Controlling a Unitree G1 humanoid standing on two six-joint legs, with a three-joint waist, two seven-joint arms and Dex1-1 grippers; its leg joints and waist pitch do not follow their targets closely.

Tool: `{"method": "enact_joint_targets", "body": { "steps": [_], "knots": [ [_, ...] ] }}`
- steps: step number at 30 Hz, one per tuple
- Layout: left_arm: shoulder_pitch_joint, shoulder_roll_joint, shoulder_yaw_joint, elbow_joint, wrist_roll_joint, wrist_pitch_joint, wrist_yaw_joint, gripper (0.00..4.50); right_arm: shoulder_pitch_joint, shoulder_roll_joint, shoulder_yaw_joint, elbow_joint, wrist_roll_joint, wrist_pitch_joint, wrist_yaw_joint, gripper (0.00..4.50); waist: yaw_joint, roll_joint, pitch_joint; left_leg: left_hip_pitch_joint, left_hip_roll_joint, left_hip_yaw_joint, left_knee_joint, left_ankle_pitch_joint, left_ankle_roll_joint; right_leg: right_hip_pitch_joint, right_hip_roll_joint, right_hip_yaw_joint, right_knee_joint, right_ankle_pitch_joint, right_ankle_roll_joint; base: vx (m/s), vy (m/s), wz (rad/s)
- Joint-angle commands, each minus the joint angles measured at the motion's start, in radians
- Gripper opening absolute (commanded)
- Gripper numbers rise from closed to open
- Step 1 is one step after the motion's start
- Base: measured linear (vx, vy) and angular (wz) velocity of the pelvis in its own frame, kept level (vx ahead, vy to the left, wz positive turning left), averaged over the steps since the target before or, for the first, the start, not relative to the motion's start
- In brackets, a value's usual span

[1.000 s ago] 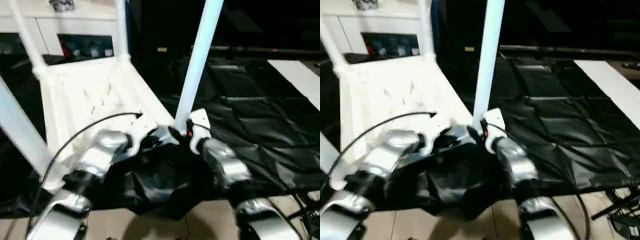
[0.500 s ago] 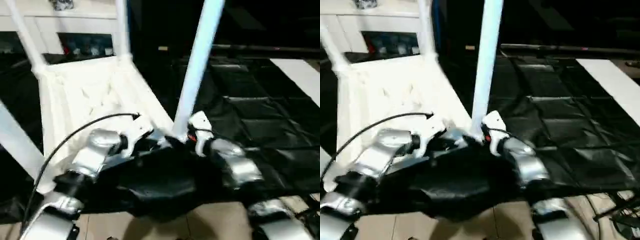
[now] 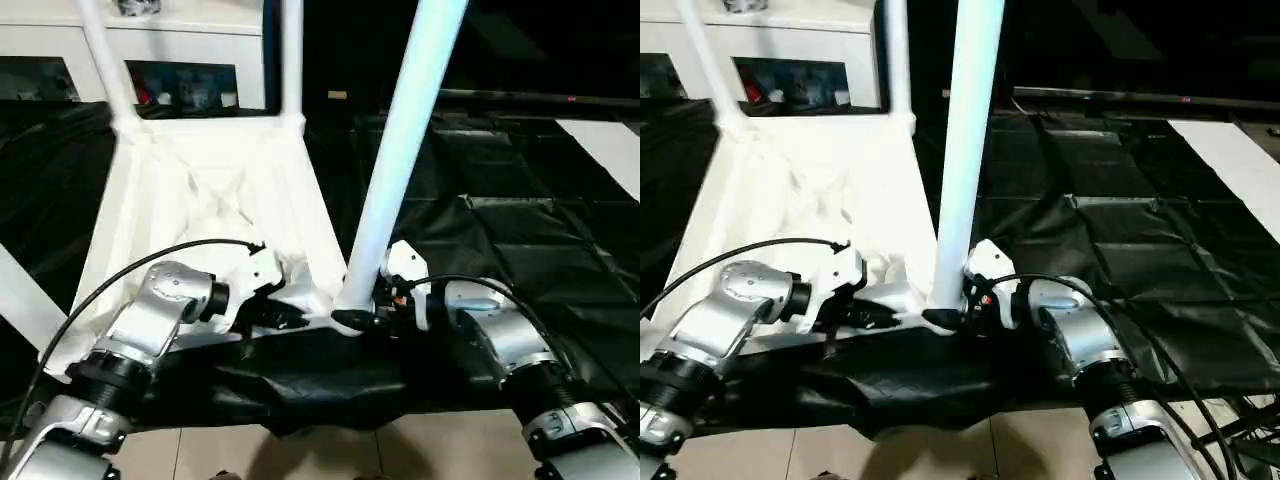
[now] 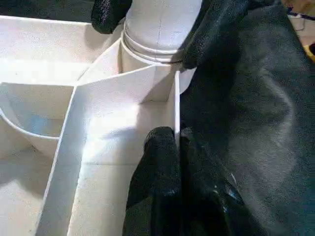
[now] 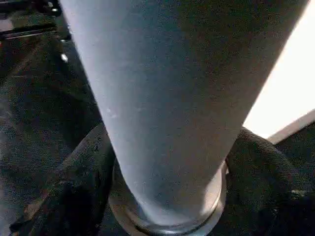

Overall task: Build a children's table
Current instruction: Rotate leg to tighten

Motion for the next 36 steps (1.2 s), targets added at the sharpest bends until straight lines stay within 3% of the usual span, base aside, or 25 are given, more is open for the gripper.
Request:
{"method": "enact_joint_targets", "body": {
  "steps": [1, 8, 15, 17, 18, 21, 23, 25, 27, 32, 34, 36],
  "knots": [
    [0.010, -0.006, -0.038, -0.031, -0.028, 0.002, -0.064, 0.00, 0.004, -0.009, 0.008, -0.021, 0.014, 0.005, 0.010, 3.14, -0.002, 0.009, -0.061, 0.014, 0.022, 0.000, -0.070, -0.284, 0.014, 0.047, -0.048, 0.035, -0.068, -0.280, -0.208, 0.000, 0.000, 0.00],
    [0.021, 0.013, -0.043, -0.046, -0.037, 0.008, -0.082, 0.00, 0.018, -0.013, 0.018, -0.036, 0.023, 0.013, 0.049, 2.70, 0.000, 0.010, -0.065, 0.013, 0.021, 0.002, -0.067, -0.238, 0.024, 0.051, -0.047, 0.035, -0.060, -0.205, -0.226, 0.000, 0.000, 0.00],
    [0.009, -0.021, -0.036, -0.028, -0.027, 0.008, -0.016, 0.00, 0.032, 0.015, 0.008, -0.037, 0.023, 0.022, -0.003, 2.63, 0.003, 0.009, -0.062, 0.014, 0.021, 0.002, -0.069, -0.262, 0.013, 0.049, -0.047, 0.036, -0.065, -0.246, -0.217, 0.000, 0.000, 0.00],
    [0.005, -0.030, -0.035, -0.020, -0.022, 0.008, 0.002, 0.00, 0.030, 0.026, 0.003, -0.030, 0.020, 0.029, -0.031, 2.63, 0.003, 0.009, -0.060, 0.014, 0.021, 0.000, -0.071, -0.280, 0.007, 0.049, -0.048, 0.035, -0.068, -0.283, -0.206, 0.000, 0.000, 0.00],
    [-0.031, -0.092, -0.026, 0.041, 0.018, 0.008, 0.132, 0.00, 0.000, 0.095, -0.029, 0.050, -0.025, 0.020, -0.249, 2.63, -0.001, 0.010, -0.055, 0.015, 0.020, 0.000, -0.073, -0.302, -0.005, 0.042, -0.047, 0.036, -0.076, -0.338, -0.189, 0.000, 0.000, 0.00],
    [-0.051, -0.131, -0.022, 0.072, 0.034, 0.016, 0.198, 0.00, -0.018, 0.135, -0.046, 0.095, -0.045, 0.005, -0.363, 2.62, -0.010, 0.009, -0.055, 0.023, 0.014, -0.007, -0.070, -0.367, -0.039, 0.037, -0.053, 0.029, -0.088, -0.490, -0.145, -0.018, 0.001, -0.01],
    [-0.077, -0.184, -0.017, 0.100, 0.050, 0.034, 0.277, 0.00, -0.041, 0.188, -0.062, 0.133, -0.052, 0.015, -0.474, 2.62, -0.020, 0.008, -0.052, 0.015, 0.015, -0.012, -0.073, -0.379, -0.034, 0.037, -0.053, 0.028, -0.097, -0.537, -0.112, -0.026, 0.001, -0.02],
    [-0.089, -0.207, -0.014, 0.114, 0.056, 0.038, 0.317, 0.00, -0.052, 0.214, -0.075, 0.149, -0.048, 0.028, -0.524, 2.62, -0.023, 0.008, -0.052, 0.021, 0.011, -0.013, -0.069, -0.402, -0.032, 0.030, -0.051, 0.025, -0.103, -0.572, -0.100, 0.000, 0.000, 0.00],
    [-0.114, -0.271, -0.016, 0.139, 0.071, 0.058, 0.403, 0.00, -0.087, 0.296, -0.108, 0.194, -0.034, 0.058, -0.664, 2.61, -0.029, 0.010, -0.052, 0.018, 0.010, -0.015, -0.070, -0.404, -0.035, 0.028, -0.050, 0.023, -0.106, -0.575, -0.095, 0.000, 0.000, 0.00],
    [-0.119, -0.320, -0.022, 0.139, 0.080, 0.066, 0.426, 0.00, -0.101, 0.366, -0.110, 0.210, -0.027, 0.037, -0.673, 2.61, -0.033, 0.008, -0.055, 0.016, 0.011, -0.013, -0.071, -0.412, -0.018, 0.028, -0.049, 0.024, -0.105, -0.519, -0.105, 0.000, 0.000, 0.00],
    [-0.113, -0.314, -0.026, 0.135, 0.076, 0.056, 0.409, 0.00, -0.095, 0.375, -0.119, 0.196, 0.009, 0.034, -0.626, 3.17, -0.032, 0.008, -0.055, 0.013, 0.011, -0.013, -0.072, -0.403, -0.012, 0.030, -0.050, 0.025, -0.103, -0.507, -0.111, 0.000, 0.000, 0.00],
    [-0.108, -0.305, -0.027, 0.129, 0.073, 0.046, 0.393, 0.00, -0.091, 0.370, -0.123, 0.187, 0.018, 0.040, -0.607, 3.34, -0.032, 0.009, -0.056, 0.014, 0.012, -0.011, -0.072, -0.400, -0.007, 0.030, -0.050, 0.027, -0.102, -0.488, -0.118, 0.000, 0.000, 0.00]
  ]
}}
